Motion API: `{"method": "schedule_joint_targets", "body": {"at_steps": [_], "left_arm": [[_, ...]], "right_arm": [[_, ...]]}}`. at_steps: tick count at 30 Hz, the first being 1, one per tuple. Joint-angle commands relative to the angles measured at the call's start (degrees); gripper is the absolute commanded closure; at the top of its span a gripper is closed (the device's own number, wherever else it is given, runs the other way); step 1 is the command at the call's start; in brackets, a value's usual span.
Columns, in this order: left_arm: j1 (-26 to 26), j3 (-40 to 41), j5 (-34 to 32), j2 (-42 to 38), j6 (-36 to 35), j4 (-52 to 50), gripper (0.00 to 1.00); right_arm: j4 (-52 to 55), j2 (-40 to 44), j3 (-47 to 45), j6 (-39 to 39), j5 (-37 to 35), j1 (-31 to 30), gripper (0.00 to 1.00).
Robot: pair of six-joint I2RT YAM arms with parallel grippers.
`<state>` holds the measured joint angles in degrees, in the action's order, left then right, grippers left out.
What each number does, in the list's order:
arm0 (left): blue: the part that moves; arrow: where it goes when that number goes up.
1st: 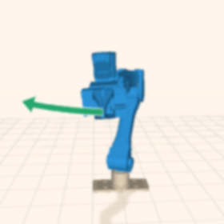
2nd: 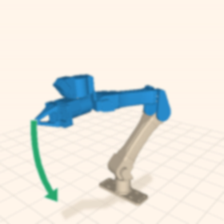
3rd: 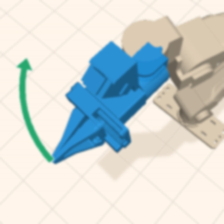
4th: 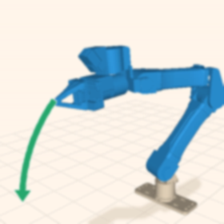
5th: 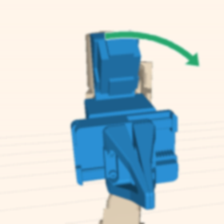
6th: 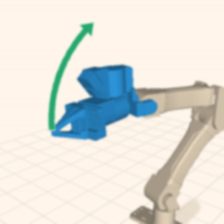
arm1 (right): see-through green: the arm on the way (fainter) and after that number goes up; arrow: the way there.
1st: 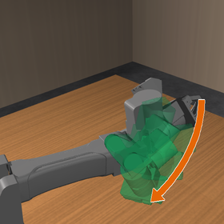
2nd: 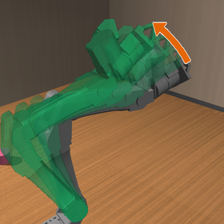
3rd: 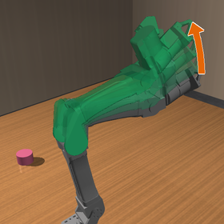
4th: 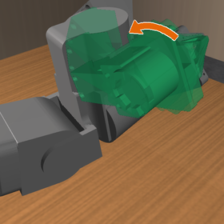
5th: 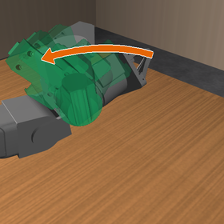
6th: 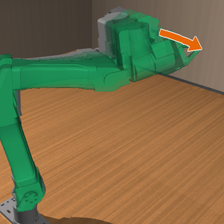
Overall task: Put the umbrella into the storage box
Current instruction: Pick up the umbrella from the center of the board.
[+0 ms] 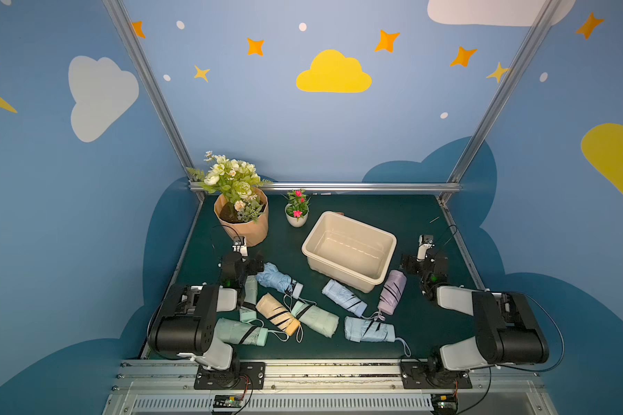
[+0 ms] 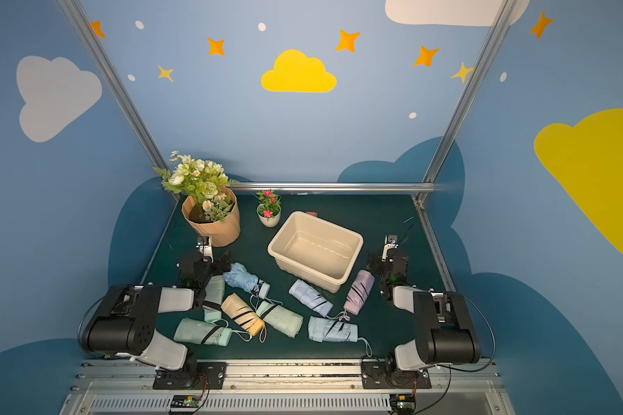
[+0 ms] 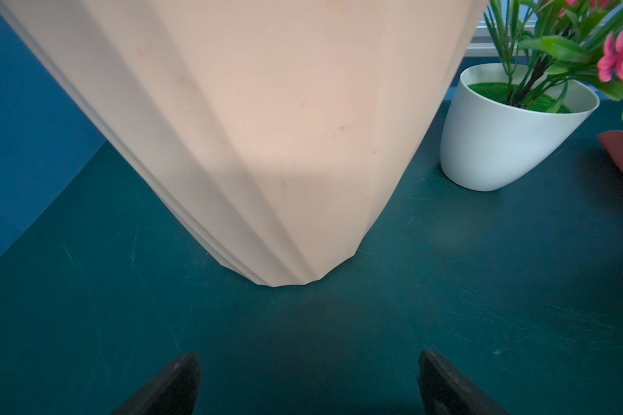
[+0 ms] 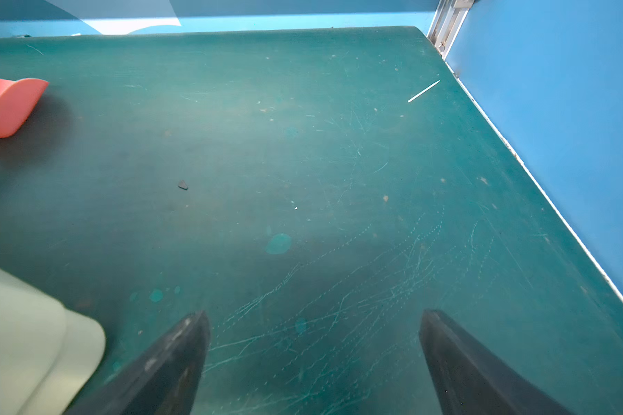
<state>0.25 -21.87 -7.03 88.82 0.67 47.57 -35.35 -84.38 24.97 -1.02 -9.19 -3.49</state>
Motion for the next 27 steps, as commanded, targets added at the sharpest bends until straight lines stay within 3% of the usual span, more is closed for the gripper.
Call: {"method": "schedule_joint_targets", "body": {"at_steps": [1,21,27], "left_arm": [[-0.3,-0.8,0.9,-0.5,0.3,-0.2,0.0],[-0.3,-0.6,0.9,-0.8,0.5,0.2,0.0],[-0.3,-3.5,0.5,-10.5,0.3,-12.8,0.0]], "right_arm": [[-0.1,0.3,1.0,0.5,-0.6,-0.3,0.02],[-0.4,0.8,1.0,0.5,-1.0,-0.3,0.02],[11.2,10.2,3.4,1.0,-0.6,-0.6,0.02]]}}
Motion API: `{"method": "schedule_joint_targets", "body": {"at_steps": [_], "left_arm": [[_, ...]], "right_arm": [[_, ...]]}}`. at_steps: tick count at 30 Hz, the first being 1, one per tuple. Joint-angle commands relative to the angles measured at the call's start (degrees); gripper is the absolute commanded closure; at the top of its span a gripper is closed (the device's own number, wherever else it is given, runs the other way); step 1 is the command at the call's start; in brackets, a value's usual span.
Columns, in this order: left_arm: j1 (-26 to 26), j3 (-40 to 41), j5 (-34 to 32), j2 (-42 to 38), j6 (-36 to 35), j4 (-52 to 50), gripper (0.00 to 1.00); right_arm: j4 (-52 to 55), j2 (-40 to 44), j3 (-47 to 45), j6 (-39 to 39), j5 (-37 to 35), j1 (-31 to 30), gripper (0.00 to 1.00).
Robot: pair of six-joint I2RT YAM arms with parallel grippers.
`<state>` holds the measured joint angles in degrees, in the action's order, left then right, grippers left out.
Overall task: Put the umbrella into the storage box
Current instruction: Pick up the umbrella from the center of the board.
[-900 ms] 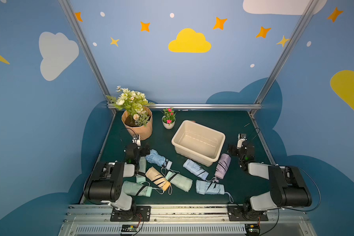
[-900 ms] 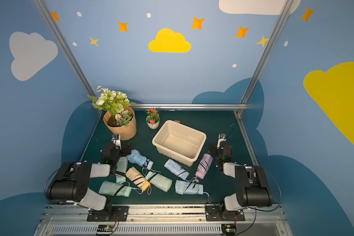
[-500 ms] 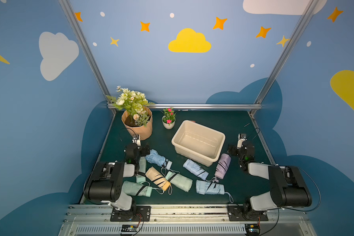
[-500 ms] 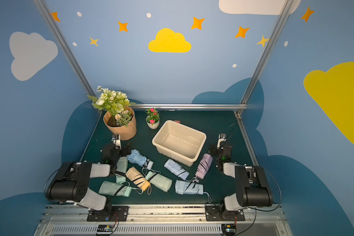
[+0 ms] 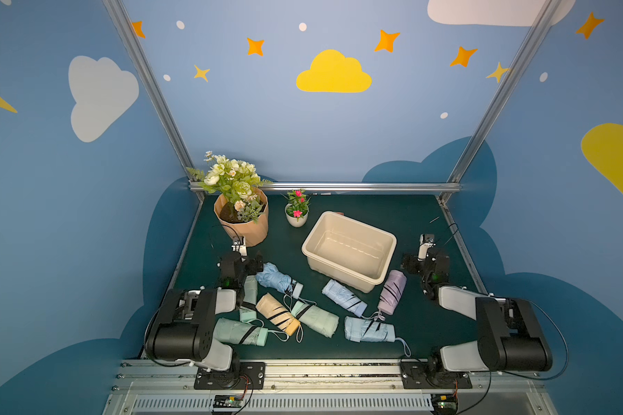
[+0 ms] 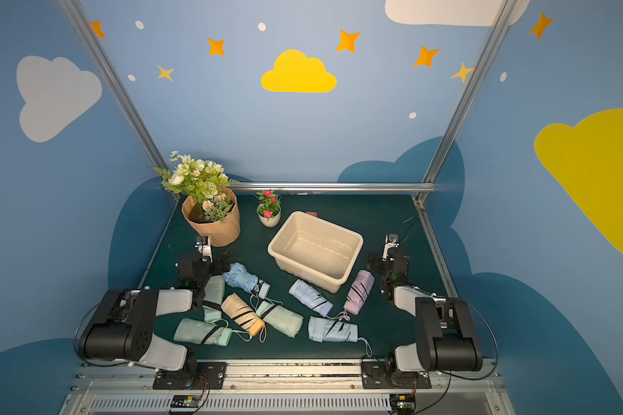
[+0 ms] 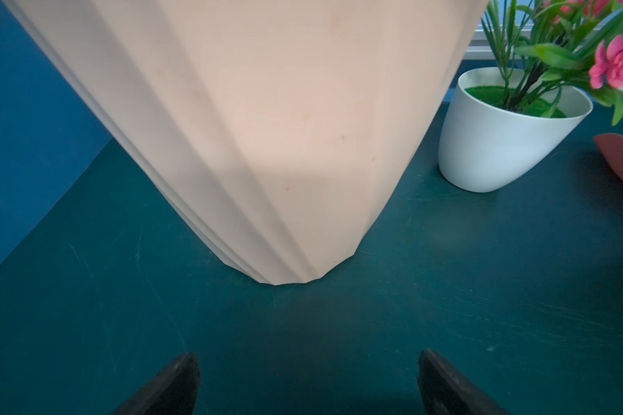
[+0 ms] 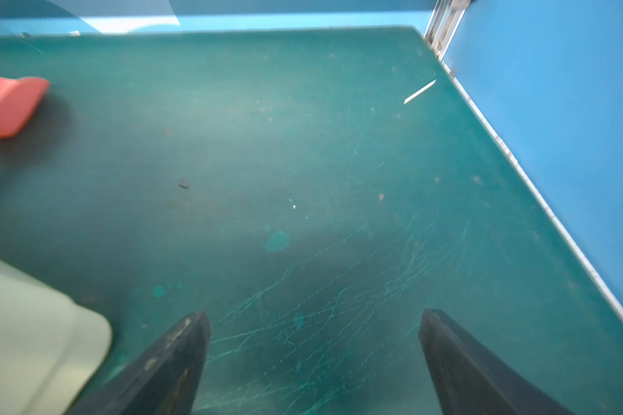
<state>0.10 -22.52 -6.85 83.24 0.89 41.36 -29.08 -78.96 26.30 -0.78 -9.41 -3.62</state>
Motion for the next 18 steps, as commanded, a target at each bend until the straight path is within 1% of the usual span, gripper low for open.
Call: {"method": "schedule_joint_targets", "body": {"at_steps": [1,5,8,9,11,13,15,18], "left_arm": [[-0.1,-3.3,0.2,-7.1,-0.1,-8.7,0.0],[-0.1,-3.5,-1.6,-15.0,-0.9,-13.3,0.0],[-0.2,-4.4,-2.2,-21.0,-0.2,-18.9,0.0],[-0.4,-5.0,-2.4,-22.9,0.8,-21.4,0.0],[-0.4,-6.2,-2.8,-26.4,3.6,-26.8,0.0],[-0.6,-7.0,-4.0,-29.7,8.1,-30.9,0.0],[-0.9,-7.7,-5.3,-32.7,13.7,-35.6,0.0],[-1.0,-7.3,-3.9,-37.3,19.0,-39.6,0.0]], "right_arm": [[5.6,7.0,1.7,0.6,-0.6,-0.5,0.02],[10.3,15.4,1.4,-1.0,0.2,-0.4,0.02],[18.4,20.5,4.3,-7.9,2.0,0.4,0.02],[21.8,21.3,5.8,-10.4,3.6,0.7,0.02],[27.7,22.2,9.2,-11.9,7.9,1.2,0.02],[32.4,22.3,12.7,-13.4,12.5,1.3,0.02],[34.0,22.1,15.8,-13.7,18.8,1.2,0.02],[33.7,21.8,18.7,-14.5,26.4,0.6,0.02]]}}
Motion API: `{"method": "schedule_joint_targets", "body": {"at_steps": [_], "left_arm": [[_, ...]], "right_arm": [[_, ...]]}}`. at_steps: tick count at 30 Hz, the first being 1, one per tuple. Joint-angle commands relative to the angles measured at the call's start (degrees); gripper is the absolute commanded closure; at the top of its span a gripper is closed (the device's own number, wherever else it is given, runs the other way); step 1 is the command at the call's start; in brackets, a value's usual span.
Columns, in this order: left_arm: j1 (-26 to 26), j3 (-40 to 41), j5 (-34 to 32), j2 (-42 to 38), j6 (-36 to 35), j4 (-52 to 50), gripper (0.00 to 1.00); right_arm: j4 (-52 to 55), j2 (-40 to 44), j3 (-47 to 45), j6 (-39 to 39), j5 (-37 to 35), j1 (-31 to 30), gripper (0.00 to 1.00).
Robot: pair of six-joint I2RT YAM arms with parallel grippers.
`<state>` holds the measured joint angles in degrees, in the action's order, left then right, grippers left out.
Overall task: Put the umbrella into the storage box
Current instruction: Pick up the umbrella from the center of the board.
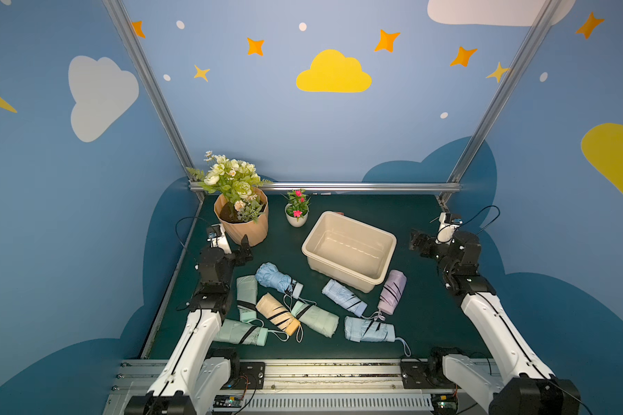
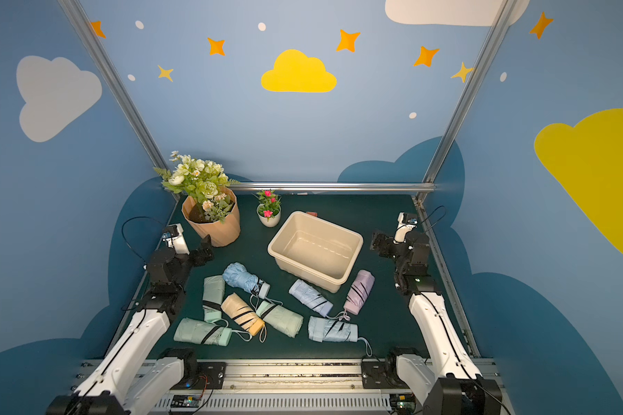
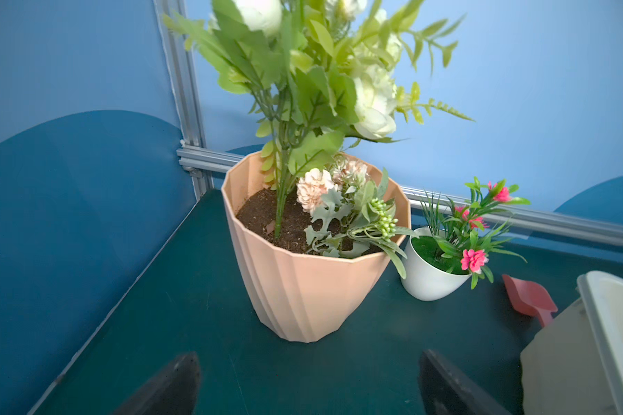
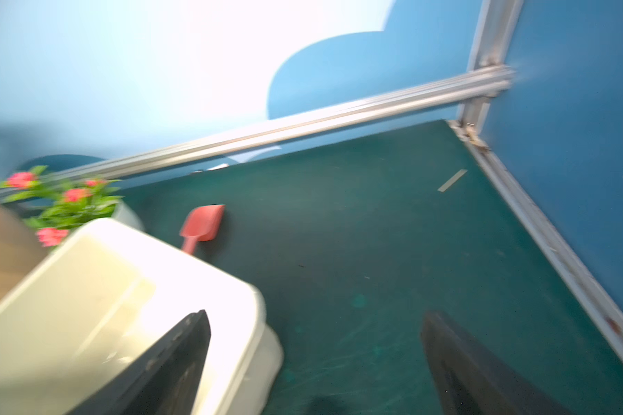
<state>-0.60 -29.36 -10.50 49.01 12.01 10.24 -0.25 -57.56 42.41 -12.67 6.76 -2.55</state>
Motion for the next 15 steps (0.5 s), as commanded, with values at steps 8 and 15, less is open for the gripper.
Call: {"method": "schedule_joint_targets", "body": {"at_steps": [8,15], "left_arm": [[-0.3,0.5,2.4,-12.6,17.7,-18.2,0.0],[-0.3,0.4,3.0,-15.9,21.4,-23.8,0.0]], "right_arm": [[9.2,-1.0,11.1,-2.4,15.7,-6.8,0.02],[16.4,-1.7,16.1,4.4,16.2,-18.6,0.02]]}}
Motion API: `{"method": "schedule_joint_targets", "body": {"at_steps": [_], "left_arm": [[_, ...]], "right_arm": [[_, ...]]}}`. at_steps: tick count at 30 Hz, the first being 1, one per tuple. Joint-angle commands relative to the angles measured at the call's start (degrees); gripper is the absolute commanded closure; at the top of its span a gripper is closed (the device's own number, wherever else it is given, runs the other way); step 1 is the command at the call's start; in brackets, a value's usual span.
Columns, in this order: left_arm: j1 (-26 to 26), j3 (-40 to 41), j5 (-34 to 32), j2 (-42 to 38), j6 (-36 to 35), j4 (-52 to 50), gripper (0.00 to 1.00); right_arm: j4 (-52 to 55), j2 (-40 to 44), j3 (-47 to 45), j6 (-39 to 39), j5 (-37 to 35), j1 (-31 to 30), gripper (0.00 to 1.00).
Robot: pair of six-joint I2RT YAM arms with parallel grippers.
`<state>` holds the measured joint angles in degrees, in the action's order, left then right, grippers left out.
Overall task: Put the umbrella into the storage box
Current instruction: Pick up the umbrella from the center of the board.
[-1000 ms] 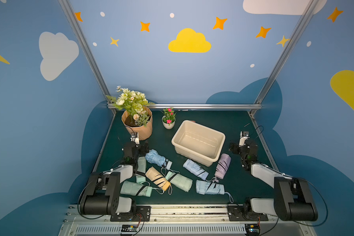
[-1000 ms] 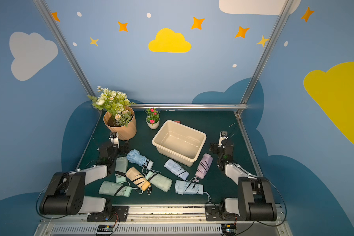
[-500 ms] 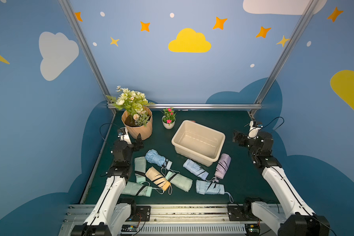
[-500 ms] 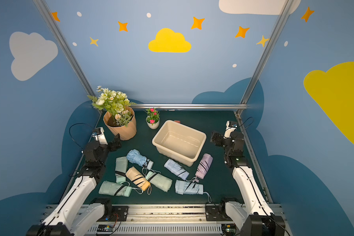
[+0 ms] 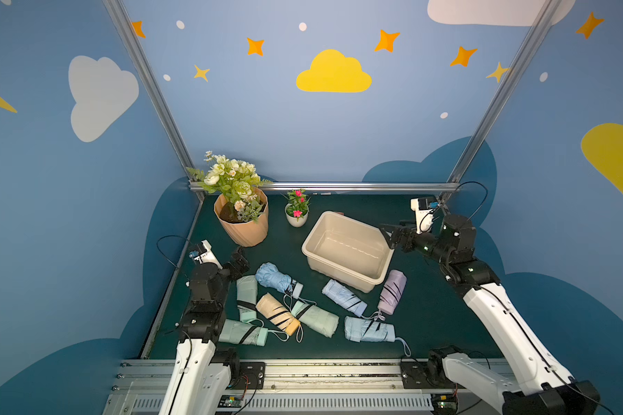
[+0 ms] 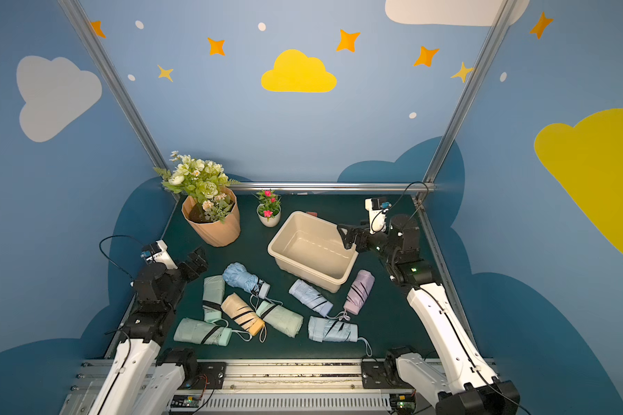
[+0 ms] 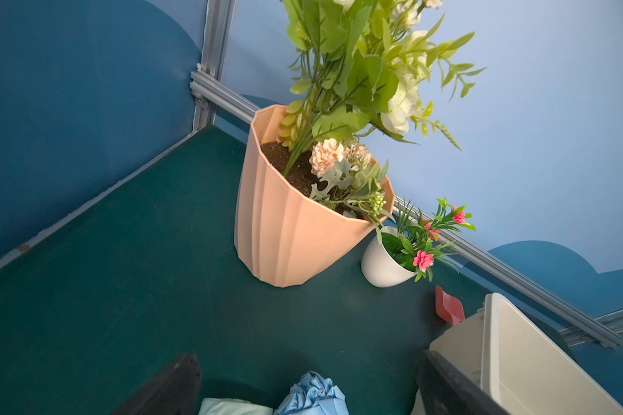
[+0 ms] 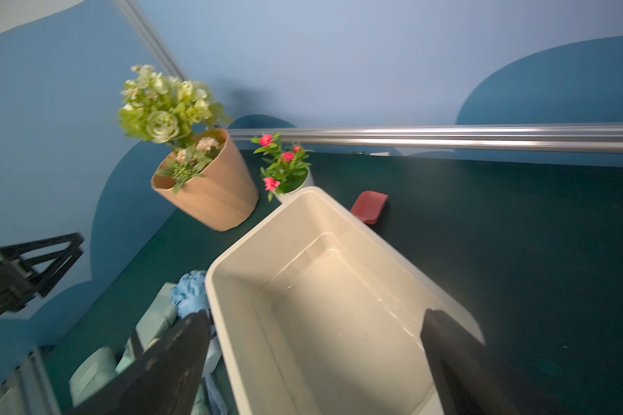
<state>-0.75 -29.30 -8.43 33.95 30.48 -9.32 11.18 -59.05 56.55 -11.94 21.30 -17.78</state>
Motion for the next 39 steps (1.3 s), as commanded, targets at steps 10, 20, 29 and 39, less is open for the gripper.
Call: {"method": "schedule_joint_targets", "body": {"at_steps": [10,20,29,39], "left_arm": [[-0.2,0.3,2.7,1.0,7.0,-4.8,0.0],[-0.2,-0.4,2.9,2.2,8.3,-6.0,0.0],[-0.2,-1.4,2.5,1.6,9.2,-9.3,0.0],[-0.2,-2.6,1.6,1.1,10.3,-11.9,0.0]], "right_arm": [[16.6,-4.7,8.1,14.2,-1.4,-23.3,0.02],[17.1,-13.5,8.5,16.5,-3.7,-36.8,0.03],[20.2,-19.5,8.7,20.3,-4.5,-41.9,0.09],[29.7,-32.2,15.3,18.1,-12.7,-46.5,0.1]]}}
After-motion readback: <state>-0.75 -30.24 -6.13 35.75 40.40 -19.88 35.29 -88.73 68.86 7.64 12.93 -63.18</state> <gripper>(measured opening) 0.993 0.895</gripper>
